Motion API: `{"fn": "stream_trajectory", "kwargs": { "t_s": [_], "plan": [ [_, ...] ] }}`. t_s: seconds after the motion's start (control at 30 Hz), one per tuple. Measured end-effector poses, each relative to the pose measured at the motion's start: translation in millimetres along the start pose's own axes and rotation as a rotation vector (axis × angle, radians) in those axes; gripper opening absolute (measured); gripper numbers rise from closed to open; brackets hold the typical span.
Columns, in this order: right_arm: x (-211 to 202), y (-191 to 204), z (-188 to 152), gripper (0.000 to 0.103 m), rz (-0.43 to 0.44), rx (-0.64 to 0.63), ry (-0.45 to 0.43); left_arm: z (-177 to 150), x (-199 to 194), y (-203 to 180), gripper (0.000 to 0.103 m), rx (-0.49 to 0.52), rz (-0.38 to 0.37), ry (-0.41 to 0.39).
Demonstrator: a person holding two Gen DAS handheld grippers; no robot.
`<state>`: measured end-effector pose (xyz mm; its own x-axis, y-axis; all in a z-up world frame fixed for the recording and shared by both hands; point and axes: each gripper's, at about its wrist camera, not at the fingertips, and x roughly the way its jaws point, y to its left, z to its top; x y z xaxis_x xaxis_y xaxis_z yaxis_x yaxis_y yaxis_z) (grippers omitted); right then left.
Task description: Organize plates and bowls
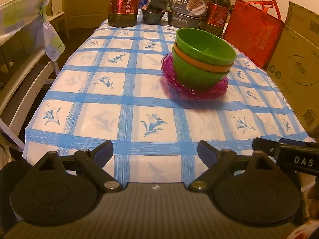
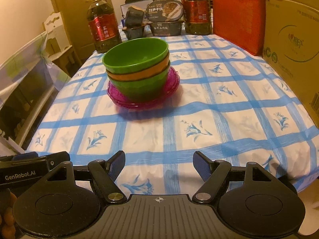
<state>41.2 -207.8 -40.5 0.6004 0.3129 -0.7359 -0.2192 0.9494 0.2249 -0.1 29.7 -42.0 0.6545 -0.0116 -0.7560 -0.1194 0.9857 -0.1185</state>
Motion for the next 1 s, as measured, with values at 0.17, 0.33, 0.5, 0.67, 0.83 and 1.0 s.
{"fn": "stream_trajectory", "kwargs": {
  "t_s": [0.17,0.33,0.5,0.67,0.83,1.0],
  "plan": [
    [-0.7,0.9,0.7,0.075,0.000,-0.010,-0.011,0.5,-0.1,0.7,0.090,-0.012,-0.014,-0.001],
    [-0.7,2.0,1.3,0.075,0.000,-0.014,-0.006,1.4,-0.6,0.4,0.090,-0.020,-0.020,-0.002],
    [-0.3,4.2,1.2,0.075,0.000,-0.025,-0.005,2.1,-1.2,-1.5,0.090,-0.018,-0.024,-0.002],
    [-0.4,5.4,1.2,0.075,-0.001,-0.034,-0.009,2.3,-2.1,-2.3,0.090,-0.012,-0.011,-0.015],
    [-1.5,5.8,2.1,0.075,-0.002,-0.037,-0.018,1.9,-2.1,-4.1,0.090,0.007,0.008,-0.026],
    [-2.1,6.2,2.5,0.075,-0.003,-0.042,-0.022,1.4,-2.0,-4.3,0.091,0.015,0.009,-0.028]
  ]
}}
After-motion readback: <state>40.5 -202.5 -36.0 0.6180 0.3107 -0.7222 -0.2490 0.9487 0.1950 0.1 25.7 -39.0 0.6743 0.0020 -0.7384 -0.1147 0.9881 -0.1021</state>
